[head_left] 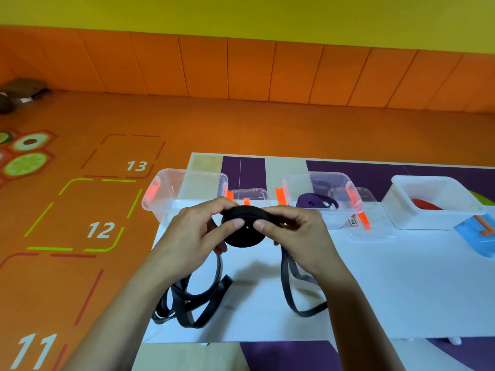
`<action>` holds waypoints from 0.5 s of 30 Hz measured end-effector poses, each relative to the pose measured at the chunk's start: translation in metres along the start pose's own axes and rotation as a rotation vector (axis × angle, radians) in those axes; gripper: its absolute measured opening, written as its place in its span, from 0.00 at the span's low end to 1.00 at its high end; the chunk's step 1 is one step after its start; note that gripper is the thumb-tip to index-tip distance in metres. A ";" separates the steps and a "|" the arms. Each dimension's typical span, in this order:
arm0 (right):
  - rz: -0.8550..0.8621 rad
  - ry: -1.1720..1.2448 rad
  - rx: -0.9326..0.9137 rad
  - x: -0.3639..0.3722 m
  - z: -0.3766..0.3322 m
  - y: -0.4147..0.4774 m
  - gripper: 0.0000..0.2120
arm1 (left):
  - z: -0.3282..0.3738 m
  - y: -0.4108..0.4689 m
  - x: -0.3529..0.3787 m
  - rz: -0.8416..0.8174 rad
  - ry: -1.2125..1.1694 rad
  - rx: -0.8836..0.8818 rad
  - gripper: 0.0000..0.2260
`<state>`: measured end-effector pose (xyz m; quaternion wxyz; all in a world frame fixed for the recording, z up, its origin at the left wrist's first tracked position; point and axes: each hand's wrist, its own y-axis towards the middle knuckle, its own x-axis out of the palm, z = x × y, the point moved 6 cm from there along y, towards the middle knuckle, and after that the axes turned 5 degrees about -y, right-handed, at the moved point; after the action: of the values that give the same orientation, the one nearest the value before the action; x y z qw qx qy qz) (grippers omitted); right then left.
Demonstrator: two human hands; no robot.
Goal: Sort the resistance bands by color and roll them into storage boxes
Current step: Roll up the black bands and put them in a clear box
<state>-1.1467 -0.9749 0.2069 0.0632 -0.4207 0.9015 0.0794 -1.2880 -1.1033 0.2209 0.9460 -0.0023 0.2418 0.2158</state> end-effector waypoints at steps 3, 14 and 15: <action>0.038 0.027 0.004 -0.005 0.001 0.001 0.08 | 0.000 0.000 0.000 0.076 -0.186 0.011 0.08; 0.177 0.183 0.103 -0.011 0.022 0.000 0.08 | -0.013 0.001 0.030 0.042 -0.480 -0.155 0.06; 0.161 0.131 0.097 -0.013 0.021 -0.001 0.09 | -0.015 0.001 0.028 0.016 -0.418 -0.191 0.04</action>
<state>-1.1364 -0.9614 0.1891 0.0176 -0.3474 0.9374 0.0129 -1.2731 -1.0923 0.1948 0.9693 -0.0452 0.0191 0.2410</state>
